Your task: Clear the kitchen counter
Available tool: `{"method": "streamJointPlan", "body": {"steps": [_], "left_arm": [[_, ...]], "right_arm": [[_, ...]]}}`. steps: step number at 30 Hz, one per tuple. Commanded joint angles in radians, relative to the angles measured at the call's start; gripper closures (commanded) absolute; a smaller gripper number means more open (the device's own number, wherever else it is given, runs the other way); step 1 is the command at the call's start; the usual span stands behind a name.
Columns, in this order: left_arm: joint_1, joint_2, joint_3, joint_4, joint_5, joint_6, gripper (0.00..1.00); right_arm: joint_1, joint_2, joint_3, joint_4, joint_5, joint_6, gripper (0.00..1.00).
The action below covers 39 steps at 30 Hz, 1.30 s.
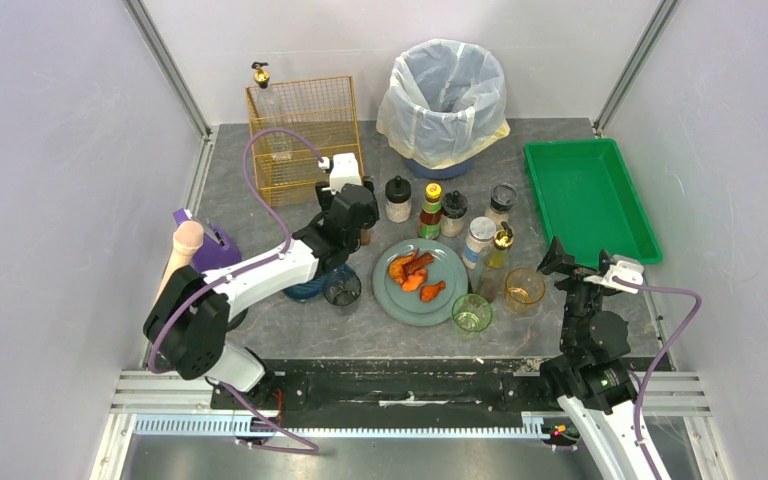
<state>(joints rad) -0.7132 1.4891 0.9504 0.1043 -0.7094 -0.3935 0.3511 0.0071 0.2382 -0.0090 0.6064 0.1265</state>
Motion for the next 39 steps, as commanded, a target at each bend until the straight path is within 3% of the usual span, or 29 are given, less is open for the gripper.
{"method": "streamJointPlan", "body": {"steps": [1, 9, 22, 39], "left_arm": [[0.001, -0.007, 0.028, 0.053, 0.016, 0.037, 0.32], [0.001, -0.059, 0.077, -0.029, 0.046, 0.065, 0.68], [0.043, -0.098, 0.441, -0.341, 0.146, 0.142, 0.98], [0.318, 0.062, 0.898, -0.368, 0.264, 0.276, 0.98]], "right_arm": [[0.003, -0.168, 0.028, 0.025, 0.009, -0.012, 0.02], [0.003, -0.168, 0.026, 0.026, 0.007, -0.012, 0.02], [0.003, -0.168, 0.026, 0.027, 0.013, -0.014, 0.02], [0.003, -0.168, 0.011, 0.047, 0.027, -0.036, 0.02]]}}
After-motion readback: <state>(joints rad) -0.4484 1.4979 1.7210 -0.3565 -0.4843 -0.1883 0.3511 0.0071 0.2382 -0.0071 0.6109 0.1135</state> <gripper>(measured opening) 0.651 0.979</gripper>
